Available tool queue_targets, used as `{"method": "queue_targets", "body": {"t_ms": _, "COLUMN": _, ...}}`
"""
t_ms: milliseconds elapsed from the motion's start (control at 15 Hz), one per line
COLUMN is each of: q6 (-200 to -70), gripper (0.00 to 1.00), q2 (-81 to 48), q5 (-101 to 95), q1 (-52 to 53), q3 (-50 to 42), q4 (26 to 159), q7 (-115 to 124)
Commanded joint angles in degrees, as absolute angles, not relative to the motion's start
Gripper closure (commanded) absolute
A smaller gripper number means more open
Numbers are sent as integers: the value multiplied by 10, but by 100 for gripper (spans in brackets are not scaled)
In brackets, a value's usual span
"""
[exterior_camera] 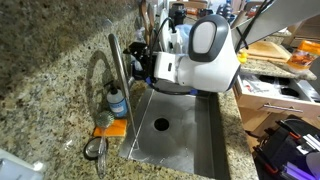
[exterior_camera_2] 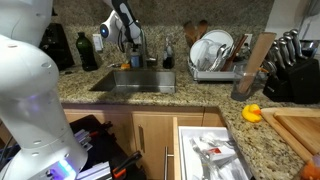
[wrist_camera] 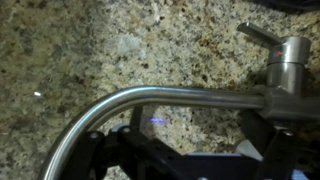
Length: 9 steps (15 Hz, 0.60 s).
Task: Close the tap
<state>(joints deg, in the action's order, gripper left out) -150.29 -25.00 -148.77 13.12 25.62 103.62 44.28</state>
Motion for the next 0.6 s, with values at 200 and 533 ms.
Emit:
{"method": "queue_targets", "body": {"t_ms": 200, "q6": -1518, "gripper": 0, "q2": -264, "q5": -1485, "q1": 106, "q3": 246, "q4": 1036, "q7": 449}}
{"method": "queue_targets", "body": {"t_ms": 533, "q6": -1628, "gripper": 0, "q2": -309, "q5": -1492, "q1": 31, "q3": 383, "q4": 932, "q7": 494}}
